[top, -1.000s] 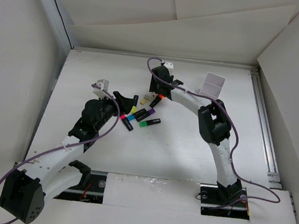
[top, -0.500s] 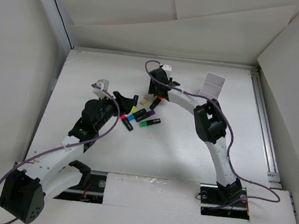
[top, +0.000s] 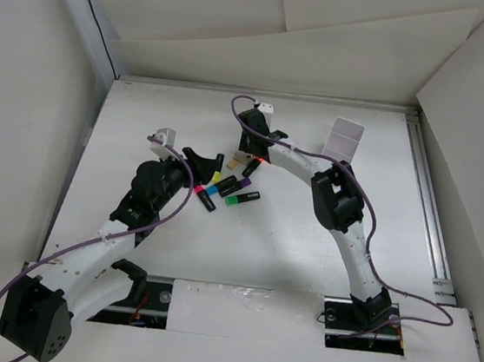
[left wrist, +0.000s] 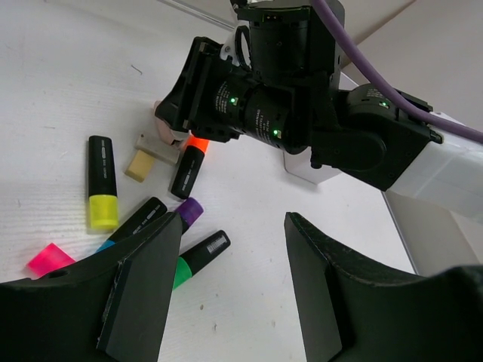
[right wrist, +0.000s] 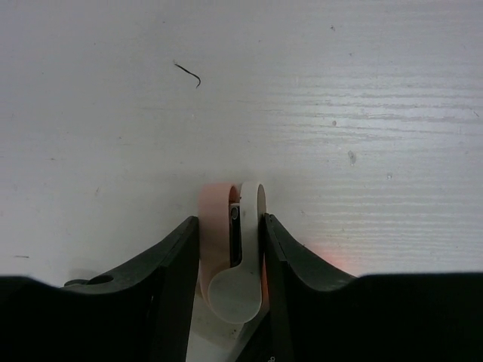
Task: Sort the stationery into containers
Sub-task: Pick up the stapler from the center of the board, then place the stapler in the storage box, then pick up the stationery from the center of the board.
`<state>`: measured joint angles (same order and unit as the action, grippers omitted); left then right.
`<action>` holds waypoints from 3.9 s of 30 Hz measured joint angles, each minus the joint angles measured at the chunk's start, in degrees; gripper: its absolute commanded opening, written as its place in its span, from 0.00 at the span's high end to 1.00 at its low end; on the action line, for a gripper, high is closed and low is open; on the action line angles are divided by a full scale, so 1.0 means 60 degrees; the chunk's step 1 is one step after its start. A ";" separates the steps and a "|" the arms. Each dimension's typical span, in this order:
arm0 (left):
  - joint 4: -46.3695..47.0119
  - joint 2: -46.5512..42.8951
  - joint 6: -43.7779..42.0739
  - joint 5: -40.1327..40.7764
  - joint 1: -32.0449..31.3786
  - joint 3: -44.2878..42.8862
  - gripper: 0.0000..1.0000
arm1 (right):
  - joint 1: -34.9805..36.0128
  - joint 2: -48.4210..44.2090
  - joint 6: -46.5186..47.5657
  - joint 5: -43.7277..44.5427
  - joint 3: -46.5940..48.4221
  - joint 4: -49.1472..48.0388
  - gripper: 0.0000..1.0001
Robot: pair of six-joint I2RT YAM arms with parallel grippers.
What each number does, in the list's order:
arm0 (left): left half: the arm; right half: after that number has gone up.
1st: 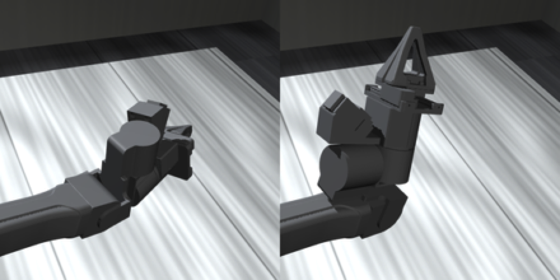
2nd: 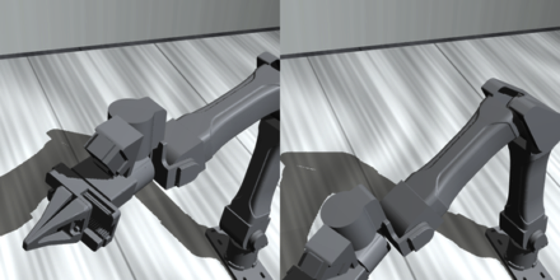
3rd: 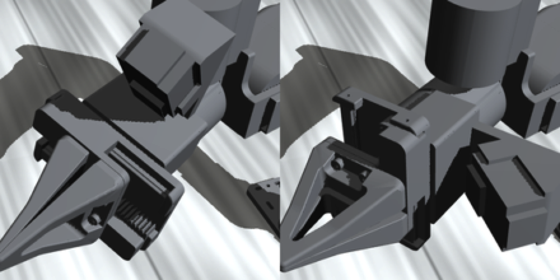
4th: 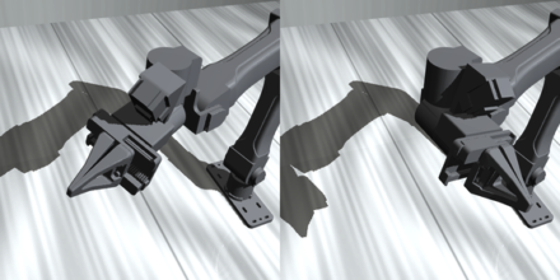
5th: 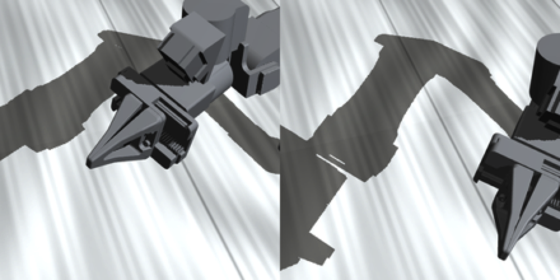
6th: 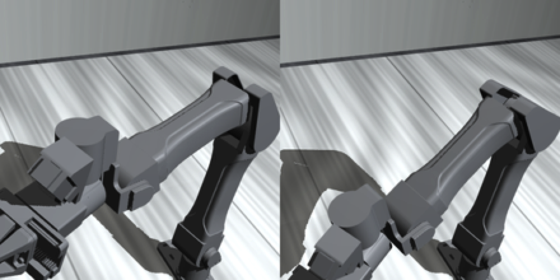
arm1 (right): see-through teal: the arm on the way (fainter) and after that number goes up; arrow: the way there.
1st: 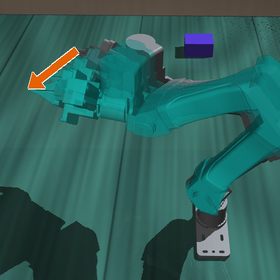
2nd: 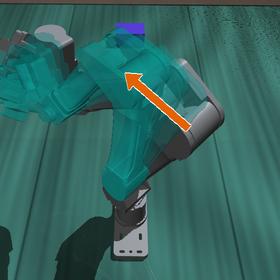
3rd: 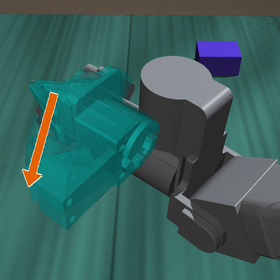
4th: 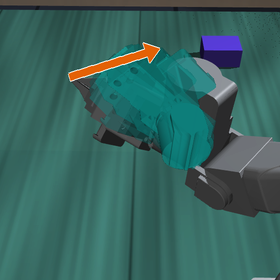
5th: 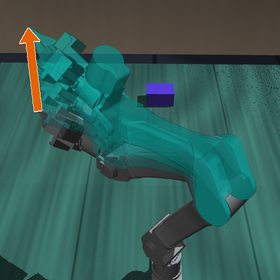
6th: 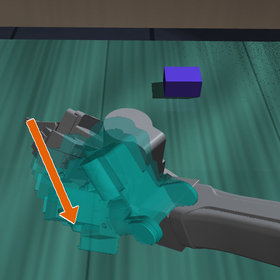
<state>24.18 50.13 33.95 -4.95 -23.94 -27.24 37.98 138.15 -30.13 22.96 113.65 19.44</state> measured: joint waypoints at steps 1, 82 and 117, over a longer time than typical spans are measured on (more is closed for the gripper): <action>0.0000 0.0000 -0.0004 0.0000 0.0000 0.0000 0.46 | 0.0000 0.0000 -0.0018 0.0000 0.0000 -0.0007 0.68; 0.0076 0.0237 -0.0004 -0.0251 0.0000 0.0000 0.46 | -0.4637 -0.5235 -0.1246 0.0637 -0.5049 -0.1905 0.46; 0.0047 -0.0226 0.0069 0.0007 0.0000 0.0000 0.47 | -0.0597 -0.5056 0.0725 -0.1308 -0.5304 -0.2382 0.73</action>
<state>24.47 48.77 34.37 -4.91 -23.94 -27.24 34.39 107.81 -25.78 15.11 81.82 5.15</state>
